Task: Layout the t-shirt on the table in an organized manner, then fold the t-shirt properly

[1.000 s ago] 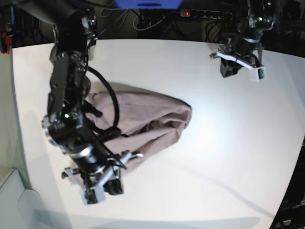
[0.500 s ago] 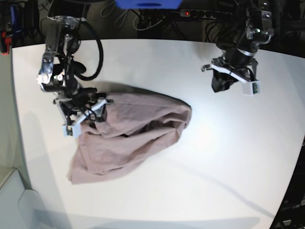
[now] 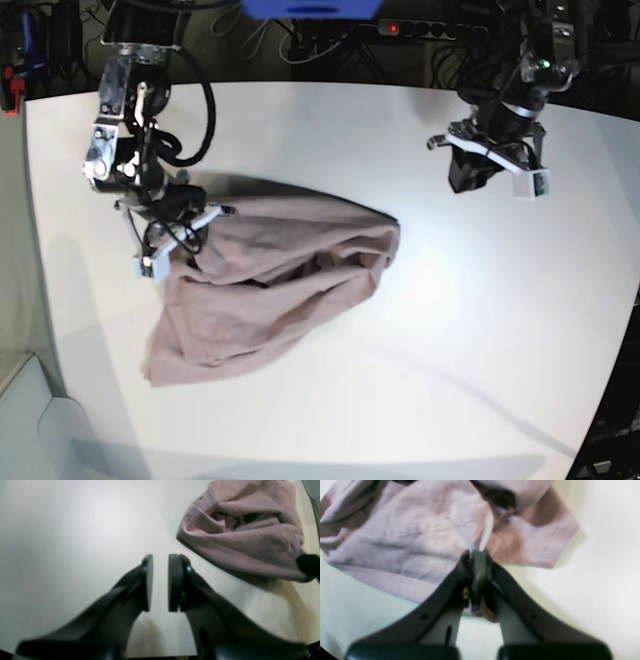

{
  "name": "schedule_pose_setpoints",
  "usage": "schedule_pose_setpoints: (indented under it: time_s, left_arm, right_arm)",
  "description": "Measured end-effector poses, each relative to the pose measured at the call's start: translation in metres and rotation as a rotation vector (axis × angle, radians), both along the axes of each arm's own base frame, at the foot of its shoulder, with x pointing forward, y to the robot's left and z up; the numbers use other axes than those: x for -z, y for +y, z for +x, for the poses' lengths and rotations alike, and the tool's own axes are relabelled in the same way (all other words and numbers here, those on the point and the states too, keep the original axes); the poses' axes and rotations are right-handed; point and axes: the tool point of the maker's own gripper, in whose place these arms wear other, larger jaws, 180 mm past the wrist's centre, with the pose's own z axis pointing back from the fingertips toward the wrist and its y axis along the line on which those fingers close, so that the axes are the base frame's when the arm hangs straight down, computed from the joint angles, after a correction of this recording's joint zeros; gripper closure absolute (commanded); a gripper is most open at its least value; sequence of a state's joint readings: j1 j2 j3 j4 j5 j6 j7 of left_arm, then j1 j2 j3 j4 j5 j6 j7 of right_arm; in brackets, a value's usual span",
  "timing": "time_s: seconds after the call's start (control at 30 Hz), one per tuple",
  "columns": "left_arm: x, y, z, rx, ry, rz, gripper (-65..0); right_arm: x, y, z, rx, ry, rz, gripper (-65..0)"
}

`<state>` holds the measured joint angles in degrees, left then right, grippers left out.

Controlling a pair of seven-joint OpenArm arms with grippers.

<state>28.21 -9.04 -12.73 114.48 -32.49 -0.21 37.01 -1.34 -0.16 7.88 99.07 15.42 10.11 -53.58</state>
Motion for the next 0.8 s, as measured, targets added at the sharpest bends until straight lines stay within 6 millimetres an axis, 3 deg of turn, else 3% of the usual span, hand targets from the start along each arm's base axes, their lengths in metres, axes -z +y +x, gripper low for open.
schedule_pose_setpoints:
  time_s: [0.13, 0.27, 0.4, 0.6, 0.73, 0.8]
  left_arm:
    - [0.006, 0.016, -0.011, -0.038, 0.033, 0.023, -10.8]
    - [0.006, 0.02, -0.013, -0.031, 0.034, 0.036, -10.8]
    - [0.011, 0.033, -0.025, -0.034, 0.068, 0.07, -10.8]
    - [0.012, 0.069, -0.04, -0.111, 0.095, 0.127, -10.8]
    - [0.01, 0.093, -0.051, -0.164, 0.11, 0.168, -10.8]
    - [0.011, 0.098, -0.055, -0.176, 0.119, 0.175, -10.8]
  right_arm:
    - [-0.069, 0.029, 0.019, -0.089, -0.198, -0.013, 0.0]
    - [-0.141, 0.077, 0.037, -0.244, -0.367, -0.01, 0.0]
    - [-0.169, 0.111, 0.047, -0.368, -0.4, -0.034, 0.0]
    - [-0.216, 0.199, 0.03, -0.631, -0.495, 0.081, 0.0]
    - [-0.211, 0.265, -0.005, -0.886, -0.497, 0.053, 0.0]
    - [-0.208, 0.291, -0.014, -0.966, -0.532, 0.023, 0.0]
